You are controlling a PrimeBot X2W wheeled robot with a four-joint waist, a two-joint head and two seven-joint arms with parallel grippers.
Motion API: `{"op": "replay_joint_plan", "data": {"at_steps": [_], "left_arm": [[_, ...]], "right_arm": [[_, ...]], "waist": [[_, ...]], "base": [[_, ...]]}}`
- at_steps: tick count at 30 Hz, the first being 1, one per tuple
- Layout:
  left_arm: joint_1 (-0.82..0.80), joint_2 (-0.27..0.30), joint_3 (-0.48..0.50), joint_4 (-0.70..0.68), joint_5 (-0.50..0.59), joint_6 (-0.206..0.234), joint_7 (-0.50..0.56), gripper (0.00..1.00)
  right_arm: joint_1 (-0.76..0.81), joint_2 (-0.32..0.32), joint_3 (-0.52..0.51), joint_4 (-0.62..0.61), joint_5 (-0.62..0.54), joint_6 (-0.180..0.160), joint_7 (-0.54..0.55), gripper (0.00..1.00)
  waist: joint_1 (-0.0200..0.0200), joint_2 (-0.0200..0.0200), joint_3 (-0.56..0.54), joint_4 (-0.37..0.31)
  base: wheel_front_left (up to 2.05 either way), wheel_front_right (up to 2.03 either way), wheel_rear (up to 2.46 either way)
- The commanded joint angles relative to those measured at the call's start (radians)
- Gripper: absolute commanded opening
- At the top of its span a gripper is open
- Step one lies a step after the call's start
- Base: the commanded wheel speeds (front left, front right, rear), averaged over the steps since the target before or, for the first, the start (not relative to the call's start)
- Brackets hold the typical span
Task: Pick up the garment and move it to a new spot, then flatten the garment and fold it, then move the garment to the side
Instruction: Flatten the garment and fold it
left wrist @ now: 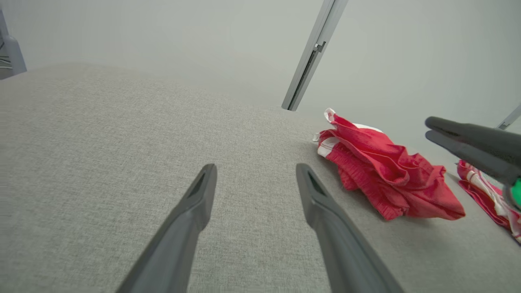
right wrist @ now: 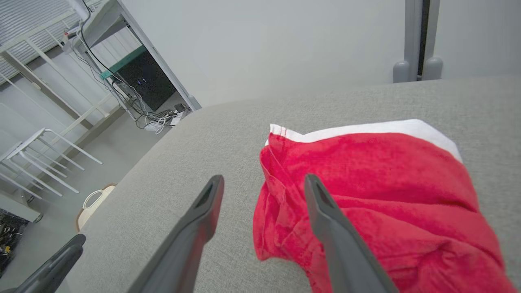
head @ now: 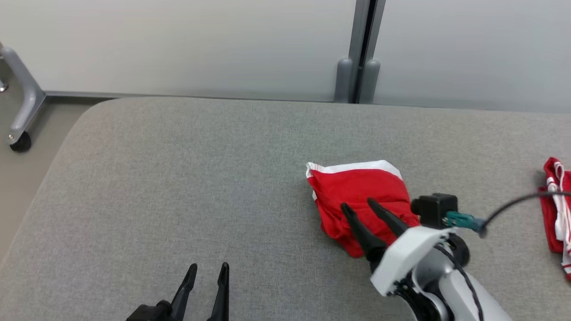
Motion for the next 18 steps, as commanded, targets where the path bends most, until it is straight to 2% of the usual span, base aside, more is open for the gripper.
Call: {"op": "replay_joint_plan", "data": {"at_steps": [1,6,10,14,18], "left_arm": [[0.022,0.004,0.013,0.000,0.010,0.005,-0.005,1.00],[0.060,0.004,0.049,-0.020,0.021,0.003,-0.005,1.00],[0.077,0.004,0.076,-0.040,0.031,-0.005,-0.004,1.00],[0.094,0.004,0.118,-0.053,0.059,-0.013,-0.004,1.00],[0.112,0.004,0.163,-0.066,0.079,-0.017,-0.004,1.00]], "right_arm": [[0.045,-0.034,-0.031,-0.024,-0.025,0.000,-0.027,1.00],[0.179,-0.124,-0.162,-0.125,-0.122,0.000,-0.133,1.00],[0.281,-0.197,-0.258,-0.125,-0.214,0.000,-0.245,1.00],[0.358,-0.216,-0.354,-0.078,-0.271,0.000,-0.351,1.00],[0.411,-0.199,-0.440,-0.049,-0.315,0.000,-0.381,1.00]], "waist": [[0.0000,-0.0001,-0.056,-0.032],[0.0000,-0.0001,-0.091,-0.050],[0.0000,-0.0001,-0.110,-0.050],[0.0000,-0.0001,-0.121,-0.049],[0.0000,-0.0001,-0.125,-0.048]], "base": [[0.00,0.00,0.00],[0.00,0.00,0.00],[0.00,0.00,0.00],[0.00,0.00,0.00],[0.00,0.00,0.00]]}}
